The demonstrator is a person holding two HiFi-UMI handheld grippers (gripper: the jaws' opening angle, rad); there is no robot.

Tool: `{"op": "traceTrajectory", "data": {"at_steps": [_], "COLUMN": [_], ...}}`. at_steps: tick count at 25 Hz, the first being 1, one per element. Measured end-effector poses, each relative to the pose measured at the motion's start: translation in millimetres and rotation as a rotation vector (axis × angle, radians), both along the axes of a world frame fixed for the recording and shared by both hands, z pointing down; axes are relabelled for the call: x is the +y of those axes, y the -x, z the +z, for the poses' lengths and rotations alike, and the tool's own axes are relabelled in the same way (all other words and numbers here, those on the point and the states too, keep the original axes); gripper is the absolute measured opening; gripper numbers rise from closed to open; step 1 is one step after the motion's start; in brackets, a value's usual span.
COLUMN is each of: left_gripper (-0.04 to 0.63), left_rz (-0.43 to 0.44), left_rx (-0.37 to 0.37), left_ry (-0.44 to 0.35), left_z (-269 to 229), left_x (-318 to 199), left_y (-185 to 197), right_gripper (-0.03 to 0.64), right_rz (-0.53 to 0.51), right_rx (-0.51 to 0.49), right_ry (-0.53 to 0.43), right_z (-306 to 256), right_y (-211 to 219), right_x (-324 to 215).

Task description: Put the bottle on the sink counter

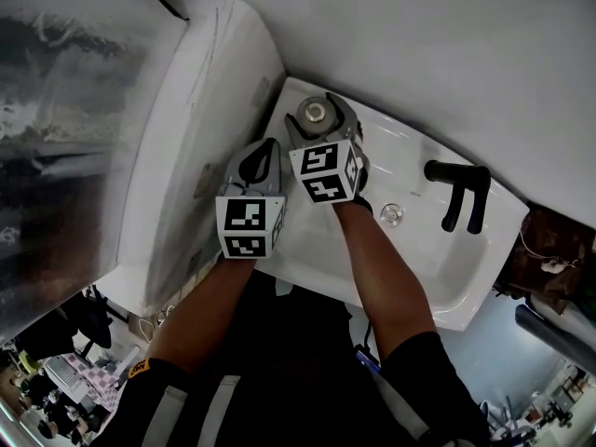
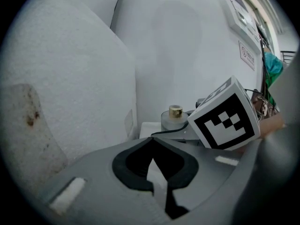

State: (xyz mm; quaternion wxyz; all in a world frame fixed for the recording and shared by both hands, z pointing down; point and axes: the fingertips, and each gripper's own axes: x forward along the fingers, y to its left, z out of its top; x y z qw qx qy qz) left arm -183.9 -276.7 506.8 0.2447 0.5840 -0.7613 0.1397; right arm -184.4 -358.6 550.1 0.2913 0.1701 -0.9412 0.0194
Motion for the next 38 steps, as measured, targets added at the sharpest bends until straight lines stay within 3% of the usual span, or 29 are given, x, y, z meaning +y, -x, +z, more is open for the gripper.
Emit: {"op": "traceTrajectory", "data": {"at_steps": [9, 13, 28, 30, 38], "left_gripper": [0.003, 0.003, 0.003, 0.003, 0.003], "left_rz": [0.016, 0.020, 0.085, 0.105, 0.162], "left_rx": [0.008, 0.011, 0.000, -0.007, -0.020], "left_ry": [-0.006, -0.017, -0.054, -0.059, -0.114], "left_z": [-3, -5, -35, -43, -73], "left_x": [0, 0, 10, 14, 32], "left_y": [-1, -1, -22, -26, -45], "right_gripper": [0.342, 0.376, 0.411, 0.398, 0.238], "right_rz": [-0.012, -0.012, 0.078, 0.108, 0.203], "right_rx": [0.037, 0.058, -0.007, -0.028, -0.120], "right_ry": [0.002, -0.006, 0.015, 0.009, -0.008], "right_z": [5, 9, -34, -50, -104], "right_y": [-3, -3, -47, -58, -94], "right_x": [2, 3, 18, 23, 57]}}
